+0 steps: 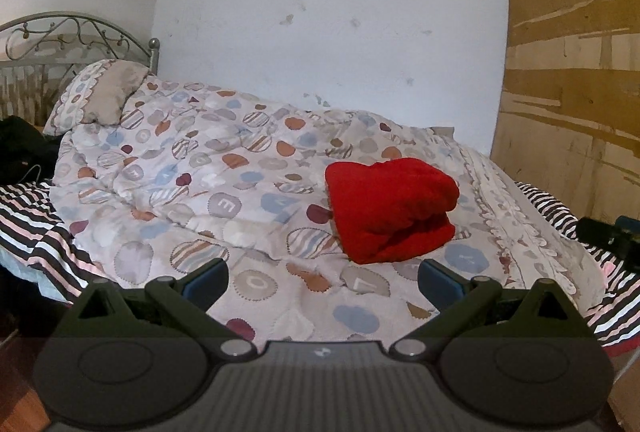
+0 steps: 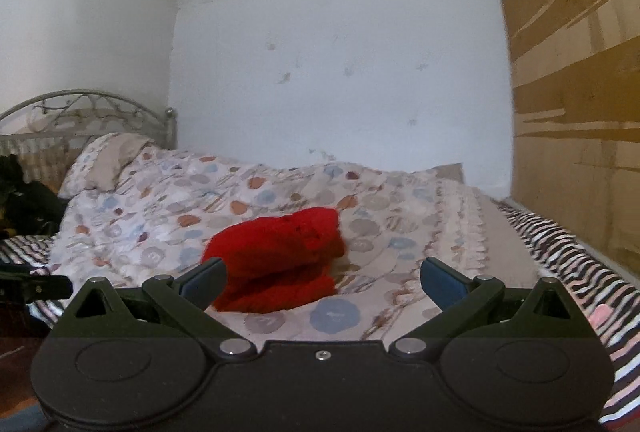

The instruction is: Fold small clothes

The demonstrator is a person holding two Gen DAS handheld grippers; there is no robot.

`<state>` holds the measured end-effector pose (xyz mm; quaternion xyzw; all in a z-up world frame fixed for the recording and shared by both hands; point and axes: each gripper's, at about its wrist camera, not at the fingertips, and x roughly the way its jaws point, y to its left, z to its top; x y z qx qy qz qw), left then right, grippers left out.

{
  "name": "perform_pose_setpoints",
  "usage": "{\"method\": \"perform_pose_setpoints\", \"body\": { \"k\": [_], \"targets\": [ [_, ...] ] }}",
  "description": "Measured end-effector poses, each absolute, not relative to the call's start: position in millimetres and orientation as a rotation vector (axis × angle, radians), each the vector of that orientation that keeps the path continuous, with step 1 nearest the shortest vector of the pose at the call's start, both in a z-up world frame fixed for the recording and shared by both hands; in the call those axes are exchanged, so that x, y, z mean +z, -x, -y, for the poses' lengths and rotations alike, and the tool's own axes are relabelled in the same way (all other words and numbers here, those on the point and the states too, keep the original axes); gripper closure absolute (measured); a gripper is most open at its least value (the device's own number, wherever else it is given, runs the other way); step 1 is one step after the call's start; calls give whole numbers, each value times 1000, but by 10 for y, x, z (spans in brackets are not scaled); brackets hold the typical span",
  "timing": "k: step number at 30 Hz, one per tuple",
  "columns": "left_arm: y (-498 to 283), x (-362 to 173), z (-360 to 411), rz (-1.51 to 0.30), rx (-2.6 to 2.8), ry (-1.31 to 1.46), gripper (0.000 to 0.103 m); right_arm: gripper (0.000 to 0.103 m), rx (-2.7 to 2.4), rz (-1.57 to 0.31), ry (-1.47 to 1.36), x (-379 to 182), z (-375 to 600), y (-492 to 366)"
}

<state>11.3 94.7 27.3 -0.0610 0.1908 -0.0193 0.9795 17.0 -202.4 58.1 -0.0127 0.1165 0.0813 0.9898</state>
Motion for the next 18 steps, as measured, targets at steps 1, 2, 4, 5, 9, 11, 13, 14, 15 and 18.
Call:
{"method": "perform_pose_setpoints", "body": {
  "k": [1,2,4,5,9,11,13,14,15,18],
  "targets": [
    [-114,271,-951,-385,-38,123,1,0,169,-239,30,566,2013,-173],
    [-106,264,-955,-385,-37,123,1,0,173,-242,37,549,2004,-169],
    [-102,254,-955,-385,-31,121,1,0,179,-249,51,519,1977,-163],
    [-103,247,-956,-388,-29,119,1,0,182,-253,54,504,1970,-167],
    [-129,227,-963,-408,-29,119,1,0,187,-268,45,473,1957,-184],
    [-124,221,-965,-410,-30,124,1,0,188,-270,45,471,1952,-186],
    [-123,222,-959,-411,-34,127,1,0,188,-269,46,471,1952,-184],
    [-120,223,-959,-410,-35,127,1,0,187,-268,47,471,1949,-184],
    [-119,223,-956,-411,-34,127,1,0,187,-268,44,470,1951,-184],
    [-119,224,-958,-412,-35,126,1,0,188,-268,45,471,1954,-183]
  ]
}}
